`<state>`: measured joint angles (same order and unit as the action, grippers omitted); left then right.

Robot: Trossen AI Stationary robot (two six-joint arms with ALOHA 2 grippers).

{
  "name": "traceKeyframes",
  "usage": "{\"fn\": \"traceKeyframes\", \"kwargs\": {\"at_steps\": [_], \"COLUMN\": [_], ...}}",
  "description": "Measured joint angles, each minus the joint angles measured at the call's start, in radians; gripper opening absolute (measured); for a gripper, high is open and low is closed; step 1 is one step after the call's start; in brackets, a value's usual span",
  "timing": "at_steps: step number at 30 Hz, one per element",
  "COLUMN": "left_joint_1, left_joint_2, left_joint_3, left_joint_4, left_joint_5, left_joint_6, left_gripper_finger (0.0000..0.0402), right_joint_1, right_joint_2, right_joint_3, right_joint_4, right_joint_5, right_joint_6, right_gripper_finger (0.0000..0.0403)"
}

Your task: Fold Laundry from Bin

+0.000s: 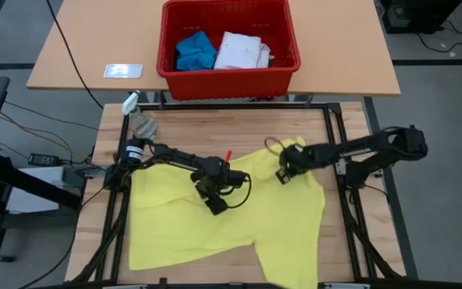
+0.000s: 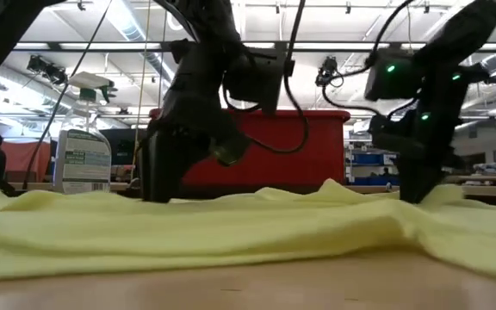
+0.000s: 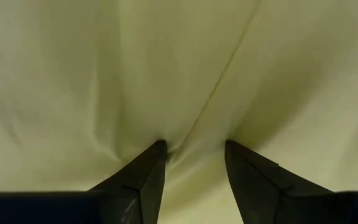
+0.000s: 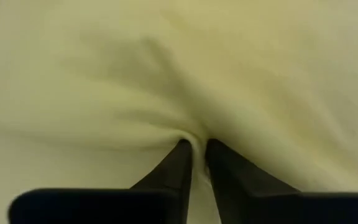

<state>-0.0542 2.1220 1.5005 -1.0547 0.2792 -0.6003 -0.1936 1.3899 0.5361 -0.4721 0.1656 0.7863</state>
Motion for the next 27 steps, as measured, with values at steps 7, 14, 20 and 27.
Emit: {"fn": "traceKeyframes", "kwargs": {"at_steps": [7, 14, 20, 27], "left_joint_1": [0.040, 0.107, 0.160, 0.160], "left_joint_2": [-0.017, -0.120, -0.196, -0.353], "left_joint_3": [0.019, 0.030, -0.004, -0.442], "left_joint_4": [0.101, -0.050, -0.257, -0.155], "left_joint_5": [-0.004, -0.015, -0.152, -0.150], "left_joint_6": [-0.117, 0.005, 0.214, 0.354], "left_gripper_finger": [0.0171, 0.0172, 0.0172, 0.0172], "right_joint_1": [-0.321, -0.452, -0.422, -0.260], "right_joint_2": [-0.001, -0.044, -0.130, -0.247], "right_joint_3": [0.000, -0.005, -0.005, -0.001], "right_joint_4": [0.082, 0.135, 0.123, 0.237], "right_joint_5": [-0.057, -0.177, -0.220, -0.328], "right_joint_6": [-0.246, -0.279, -0.159, 0.164], "right_gripper_finger": [0.0049, 0.0066, 0.0109, 0.0150]}}
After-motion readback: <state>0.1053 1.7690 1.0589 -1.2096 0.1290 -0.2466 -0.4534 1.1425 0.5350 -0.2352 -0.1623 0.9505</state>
